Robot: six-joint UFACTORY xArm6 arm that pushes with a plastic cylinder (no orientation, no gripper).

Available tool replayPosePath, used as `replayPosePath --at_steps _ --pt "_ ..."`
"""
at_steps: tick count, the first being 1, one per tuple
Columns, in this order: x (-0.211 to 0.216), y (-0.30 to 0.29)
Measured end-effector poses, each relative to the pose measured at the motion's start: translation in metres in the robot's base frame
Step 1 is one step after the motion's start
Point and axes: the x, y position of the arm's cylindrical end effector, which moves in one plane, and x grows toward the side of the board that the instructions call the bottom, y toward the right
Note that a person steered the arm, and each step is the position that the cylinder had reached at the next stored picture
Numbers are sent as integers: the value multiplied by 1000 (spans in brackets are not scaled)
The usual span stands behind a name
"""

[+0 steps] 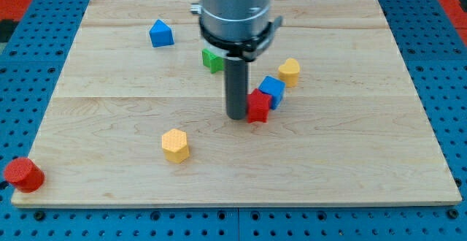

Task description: Move red star to the bottom right

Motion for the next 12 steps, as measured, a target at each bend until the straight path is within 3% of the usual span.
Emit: replayPosePath --at_steps 2,3,6,9,12 --pt "-56 -43" --pt "-57 -22" --pt "43 98" --pt "72 182" --pt "76 191"
